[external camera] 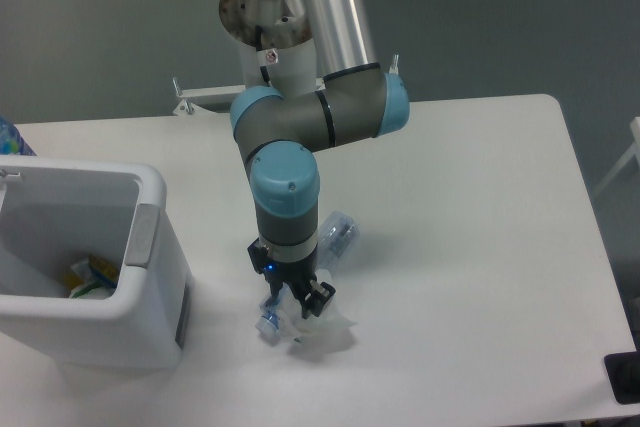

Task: Place the trash in the trash can
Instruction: 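Close the gripper on the plastic bag and lift it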

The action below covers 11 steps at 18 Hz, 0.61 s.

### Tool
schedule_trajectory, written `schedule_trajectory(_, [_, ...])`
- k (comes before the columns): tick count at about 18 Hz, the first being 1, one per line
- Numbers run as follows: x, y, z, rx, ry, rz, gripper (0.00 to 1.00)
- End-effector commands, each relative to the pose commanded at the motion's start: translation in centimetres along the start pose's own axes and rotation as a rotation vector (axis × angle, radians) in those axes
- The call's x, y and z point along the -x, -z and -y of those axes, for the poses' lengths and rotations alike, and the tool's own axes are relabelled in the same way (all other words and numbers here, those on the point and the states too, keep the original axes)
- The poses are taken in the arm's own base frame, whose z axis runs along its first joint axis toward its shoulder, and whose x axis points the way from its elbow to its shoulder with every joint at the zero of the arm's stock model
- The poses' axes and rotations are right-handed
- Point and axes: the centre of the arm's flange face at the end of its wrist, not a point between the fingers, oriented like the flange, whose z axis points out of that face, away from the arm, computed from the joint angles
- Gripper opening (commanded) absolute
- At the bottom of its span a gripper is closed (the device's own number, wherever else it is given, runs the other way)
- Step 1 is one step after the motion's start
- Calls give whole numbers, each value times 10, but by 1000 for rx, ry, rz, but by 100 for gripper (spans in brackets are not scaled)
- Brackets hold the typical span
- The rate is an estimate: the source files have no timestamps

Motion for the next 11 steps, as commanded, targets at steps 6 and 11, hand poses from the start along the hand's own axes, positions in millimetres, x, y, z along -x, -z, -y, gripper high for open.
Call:
schedule_trajectory(6, [10,12,2,-32,45,7,0])
schedule_trajectory(11, [24,23,-8,-93,82,-14,0])
